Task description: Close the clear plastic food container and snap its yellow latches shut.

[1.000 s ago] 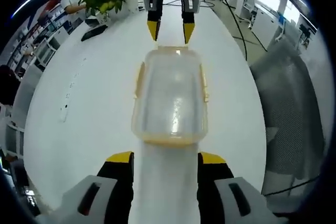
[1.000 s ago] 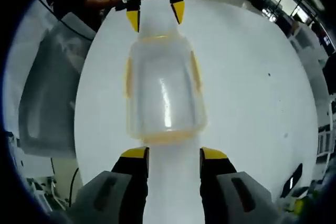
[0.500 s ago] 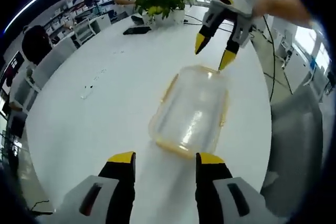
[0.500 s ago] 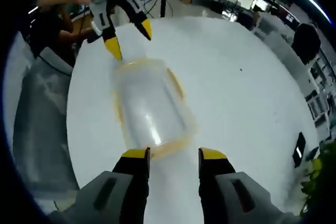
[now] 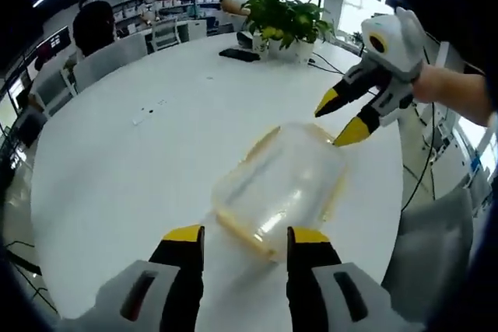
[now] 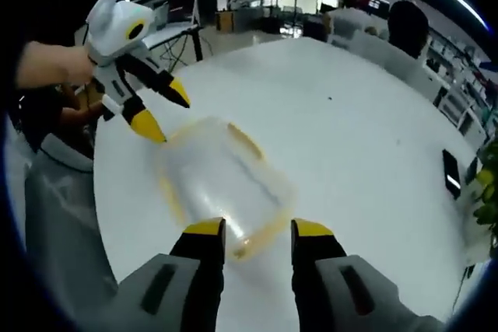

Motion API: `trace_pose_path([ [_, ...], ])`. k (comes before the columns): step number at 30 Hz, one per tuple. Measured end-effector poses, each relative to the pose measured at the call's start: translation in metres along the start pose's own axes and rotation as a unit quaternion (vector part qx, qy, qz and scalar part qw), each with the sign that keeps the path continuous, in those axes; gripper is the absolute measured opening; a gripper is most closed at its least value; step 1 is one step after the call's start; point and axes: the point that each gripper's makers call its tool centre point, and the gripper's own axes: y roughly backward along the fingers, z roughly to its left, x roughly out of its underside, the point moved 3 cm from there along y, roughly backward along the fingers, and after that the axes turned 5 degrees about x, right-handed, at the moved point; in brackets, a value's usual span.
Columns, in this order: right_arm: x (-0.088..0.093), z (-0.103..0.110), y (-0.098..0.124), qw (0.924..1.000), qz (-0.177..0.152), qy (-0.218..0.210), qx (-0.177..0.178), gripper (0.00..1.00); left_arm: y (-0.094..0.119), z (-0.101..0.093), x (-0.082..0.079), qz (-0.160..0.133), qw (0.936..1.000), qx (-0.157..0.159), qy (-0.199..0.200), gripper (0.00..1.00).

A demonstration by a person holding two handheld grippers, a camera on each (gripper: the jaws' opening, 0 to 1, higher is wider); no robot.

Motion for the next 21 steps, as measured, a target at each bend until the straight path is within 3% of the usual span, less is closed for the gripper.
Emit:
trace_pose_path([
  [3, -0.001, -0.002, 0.0, 0.9988, -0.018, -0.045, 0.005, 0.27, -0.001, -0.001, -0.001, -0.025, 0.9986, -0.008, 0.046, 0.34],
  [7, 0.004, -0.005, 0.0, 0.996, -0.022, -0.086, 0.006, 0.27, -0.003, -0.007, 0.0, -0.048, 0.993, 0.01, 0.107, 0.32],
  [12, 0.014, -0.002, -0.005, 0.9944, -0.017, -0.104, 0.004, 0.26, -0.006, -0.007, 0.009, -0.04, 0.9932, 0.006, 0.109, 0.31],
  [13, 0.01, -0.001, -0.005, 0.9914, -0.036, -0.126, 0.0, 0.26, -0.006, -0.007, 0.01, -0.041, 0.9927, 0.006, 0.113, 0.3],
  [21, 0.012, 0.0, -0.007, 0.9826, -0.043, -0.18, -0.009, 0.24, -0.009, -0.01, 0.014, -0.051, 0.988, 0.003, 0.146, 0.28],
])
